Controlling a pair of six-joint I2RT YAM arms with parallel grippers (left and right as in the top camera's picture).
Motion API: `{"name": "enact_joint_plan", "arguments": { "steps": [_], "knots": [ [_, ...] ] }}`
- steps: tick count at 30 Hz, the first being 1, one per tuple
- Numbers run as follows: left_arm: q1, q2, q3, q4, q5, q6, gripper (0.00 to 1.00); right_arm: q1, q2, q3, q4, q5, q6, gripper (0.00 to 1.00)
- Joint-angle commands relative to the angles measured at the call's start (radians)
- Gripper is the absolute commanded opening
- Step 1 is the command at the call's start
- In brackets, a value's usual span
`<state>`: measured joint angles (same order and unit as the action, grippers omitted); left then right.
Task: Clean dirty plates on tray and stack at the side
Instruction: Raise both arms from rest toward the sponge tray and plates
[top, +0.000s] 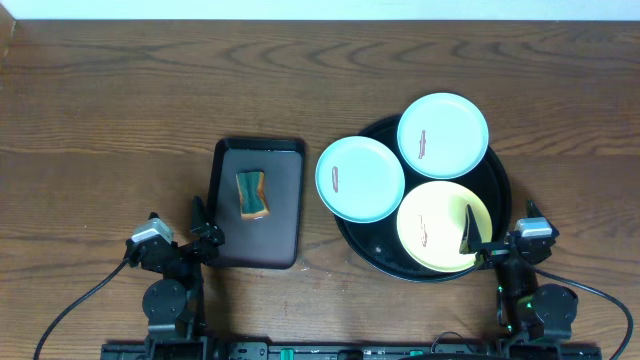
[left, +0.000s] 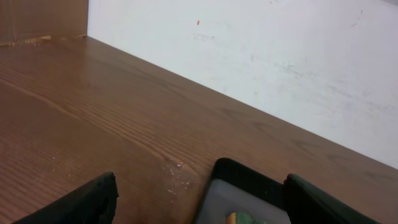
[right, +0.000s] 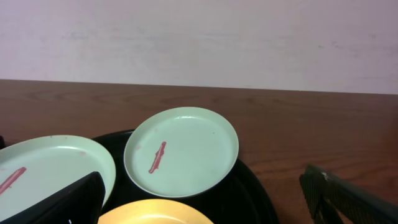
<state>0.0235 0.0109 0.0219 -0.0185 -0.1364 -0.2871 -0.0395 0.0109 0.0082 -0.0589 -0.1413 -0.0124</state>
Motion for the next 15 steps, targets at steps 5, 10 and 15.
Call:
{"name": "enact_joint_plan", "arguments": {
  "steps": [5,10,15],
  "knots": [
    [0.0,-0.006,-0.018,-0.04,-0.002,0.01,0.85,0.008,-0.004,-0.003,-0.002,-0.001,-0.011,0.99],
    [0.0,-0.006,-0.018,-0.04,-0.002,0.01,0.85,0.008,-0.004,-0.003,-0.002,-0.001,-0.011,0.99],
    [0.0,-0.006,-0.018,-0.04,-0.002,0.01,0.85,0.008,-0.004,-0.003,-0.002,-0.001,-0.011,0.99]
  ]
}}
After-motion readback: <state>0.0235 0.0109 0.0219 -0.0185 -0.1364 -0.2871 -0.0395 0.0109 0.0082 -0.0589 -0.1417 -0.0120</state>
